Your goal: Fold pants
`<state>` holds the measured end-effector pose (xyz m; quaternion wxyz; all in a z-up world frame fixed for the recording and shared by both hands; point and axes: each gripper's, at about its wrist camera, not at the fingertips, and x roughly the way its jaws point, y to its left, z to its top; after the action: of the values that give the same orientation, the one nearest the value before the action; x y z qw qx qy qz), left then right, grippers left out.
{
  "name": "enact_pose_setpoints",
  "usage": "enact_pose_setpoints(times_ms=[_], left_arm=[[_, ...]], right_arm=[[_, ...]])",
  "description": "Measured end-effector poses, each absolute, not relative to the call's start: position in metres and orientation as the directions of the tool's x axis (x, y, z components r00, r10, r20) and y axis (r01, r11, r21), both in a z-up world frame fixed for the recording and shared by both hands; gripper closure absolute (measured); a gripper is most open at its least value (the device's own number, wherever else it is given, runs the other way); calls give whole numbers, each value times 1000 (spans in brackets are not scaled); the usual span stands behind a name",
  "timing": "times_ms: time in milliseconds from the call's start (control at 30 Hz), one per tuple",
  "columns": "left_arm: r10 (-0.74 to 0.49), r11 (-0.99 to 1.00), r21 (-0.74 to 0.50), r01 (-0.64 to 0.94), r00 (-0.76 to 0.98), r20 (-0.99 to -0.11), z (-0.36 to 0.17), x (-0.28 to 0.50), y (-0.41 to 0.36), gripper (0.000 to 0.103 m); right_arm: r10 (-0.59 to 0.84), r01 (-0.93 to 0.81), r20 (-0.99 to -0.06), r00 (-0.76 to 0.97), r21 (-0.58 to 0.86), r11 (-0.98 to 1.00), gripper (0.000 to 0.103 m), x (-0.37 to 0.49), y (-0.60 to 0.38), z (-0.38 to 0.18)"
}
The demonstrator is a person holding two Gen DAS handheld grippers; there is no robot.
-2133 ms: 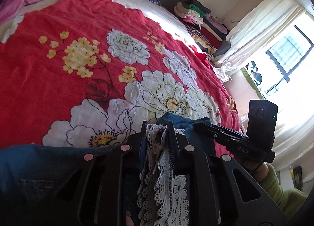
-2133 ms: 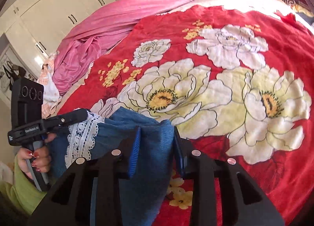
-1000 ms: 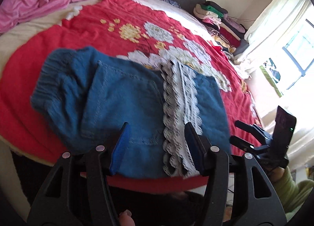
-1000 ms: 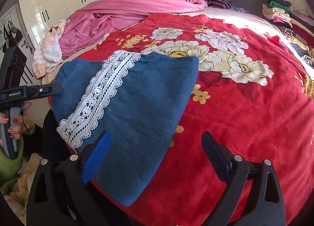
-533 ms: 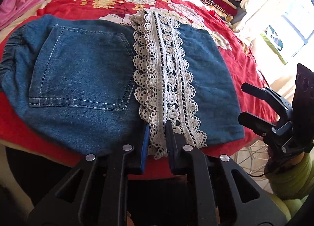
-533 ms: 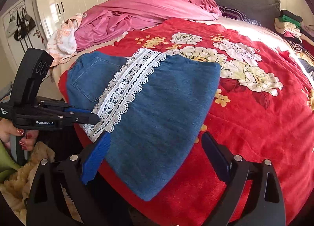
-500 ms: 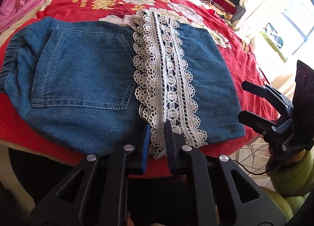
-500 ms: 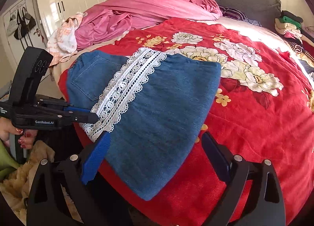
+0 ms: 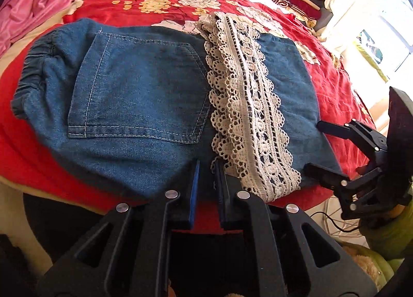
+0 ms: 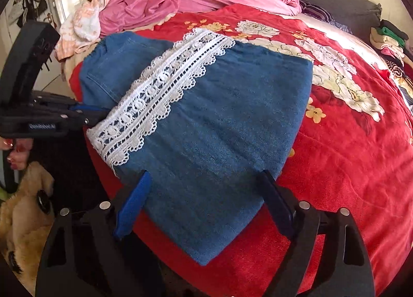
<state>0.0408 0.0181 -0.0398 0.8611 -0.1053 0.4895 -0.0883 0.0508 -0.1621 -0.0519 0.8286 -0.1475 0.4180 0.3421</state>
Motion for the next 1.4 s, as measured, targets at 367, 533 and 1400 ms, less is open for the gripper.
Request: enact_pose_setpoints(times_ms=[367,533,1400], left_arm=[[-218,967,-253,28,604,-767,-1,23,29,61],[-177,973,-232,-2,641,-747,13,16,40,48],[-100,956,-258,-138,673,-732,12,2,100,14]], right_arm=[[494,-646,-761,421,131,752,18,54,-184,-19],[491,-650,-742,457,99,754,18,53,-178,1],[535,-738,-693,483,7,675,5,91,-78,58]])
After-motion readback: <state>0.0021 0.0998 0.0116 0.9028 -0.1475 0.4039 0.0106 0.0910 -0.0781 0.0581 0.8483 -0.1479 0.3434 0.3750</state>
